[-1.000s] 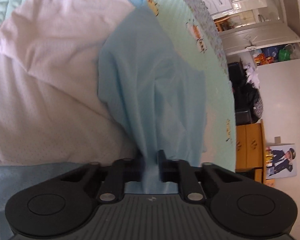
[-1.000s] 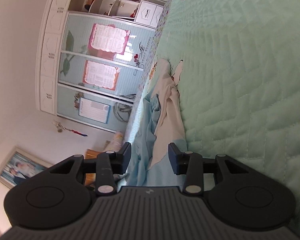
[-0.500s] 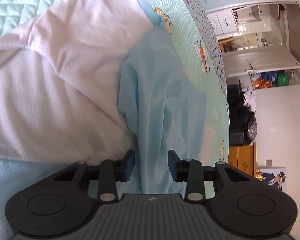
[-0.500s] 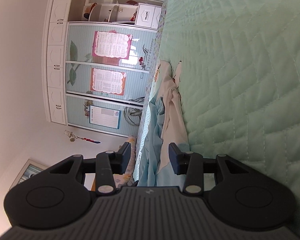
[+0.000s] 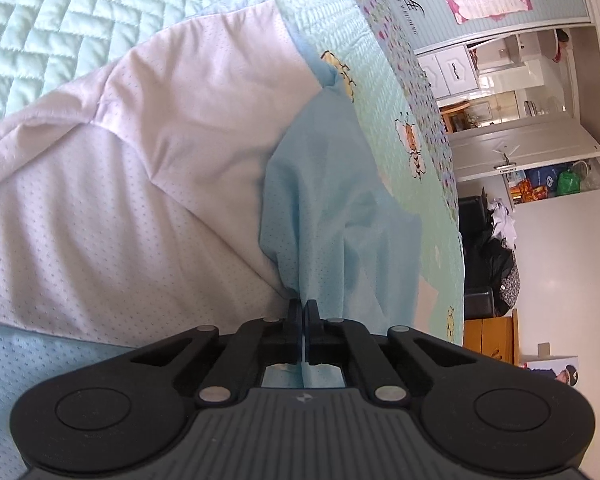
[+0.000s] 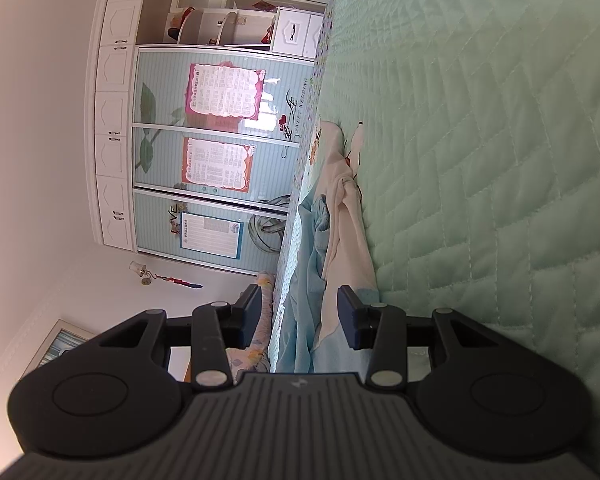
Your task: Fold clothes
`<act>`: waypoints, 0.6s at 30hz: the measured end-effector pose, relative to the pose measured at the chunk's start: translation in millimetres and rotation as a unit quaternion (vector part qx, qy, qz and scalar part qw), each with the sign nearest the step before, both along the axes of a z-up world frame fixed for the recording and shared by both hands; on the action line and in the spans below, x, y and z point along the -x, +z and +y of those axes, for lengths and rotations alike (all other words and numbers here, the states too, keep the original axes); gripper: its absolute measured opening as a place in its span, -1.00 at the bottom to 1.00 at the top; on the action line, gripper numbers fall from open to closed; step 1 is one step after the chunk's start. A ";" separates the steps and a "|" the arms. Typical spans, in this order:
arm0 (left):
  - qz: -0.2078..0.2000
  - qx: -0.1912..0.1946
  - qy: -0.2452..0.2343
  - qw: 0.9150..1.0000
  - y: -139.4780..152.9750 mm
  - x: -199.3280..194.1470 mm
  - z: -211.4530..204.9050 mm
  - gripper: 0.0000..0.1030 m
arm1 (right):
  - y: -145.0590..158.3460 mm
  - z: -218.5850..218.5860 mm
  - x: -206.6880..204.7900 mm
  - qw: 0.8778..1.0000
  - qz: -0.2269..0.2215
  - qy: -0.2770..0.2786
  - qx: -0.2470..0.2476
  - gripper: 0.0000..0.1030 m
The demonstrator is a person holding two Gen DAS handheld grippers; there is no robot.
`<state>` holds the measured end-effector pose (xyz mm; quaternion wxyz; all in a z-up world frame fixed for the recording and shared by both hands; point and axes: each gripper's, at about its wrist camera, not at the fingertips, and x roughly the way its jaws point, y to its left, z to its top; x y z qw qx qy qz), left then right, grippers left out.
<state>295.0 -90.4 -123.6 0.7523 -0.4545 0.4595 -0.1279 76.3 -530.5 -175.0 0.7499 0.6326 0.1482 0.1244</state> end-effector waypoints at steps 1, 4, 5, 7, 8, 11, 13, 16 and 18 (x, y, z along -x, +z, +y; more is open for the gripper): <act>-0.004 -0.005 0.007 1.000 2.3 2.4 2.0 -1.00 | 0.0 0.2 0.6 1.000 0.000 0.000 0.000 -0.15; -0.019 -0.028 0.033 0.999 11.4 13.9 10.2 -1.00 | -0.4 0.1 2.1 1.000 -0.001 0.000 -0.002 -0.14; -0.025 -0.039 0.043 0.998 15.4 19.7 13.9 -1.00 | -0.5 0.0 2.2 1.000 -0.001 0.000 -0.003 -0.14; -0.019 -0.040 0.039 0.998 14.1 24.2 19.4 -1.00 | 0.3 0.8 1.0 1.000 -0.001 -0.001 -0.002 -0.14; -0.012 -0.036 0.031 0.999 11.6 25.0 21.5 -1.00 | 0.6 1.3 0.8 1.000 -0.001 -0.001 -0.001 -0.14; 0.003 -0.026 0.006 1.000 2.9 23.8 19.1 -0.99 | 1.2 1.6 1.2 1.000 -0.002 -0.001 -0.001 -0.14; 0.005 -0.026 -0.002 1.000 2.6 24.3 18.1 -0.88 | 1.5 1.1 1.5 1.000 -0.003 -0.002 -0.005 -0.14; -0.015 -0.065 -0.023 0.998 16.5 27.9 20.5 -0.55 | 8.2 -1.1 3.6 1.000 0.005 -0.009 -0.001 -0.11; -0.021 -0.108 -0.034 0.993 26.6 32.9 27.5 -0.28 | 17.0 -4.2 4.5 1.000 0.009 -0.019 0.012 0.02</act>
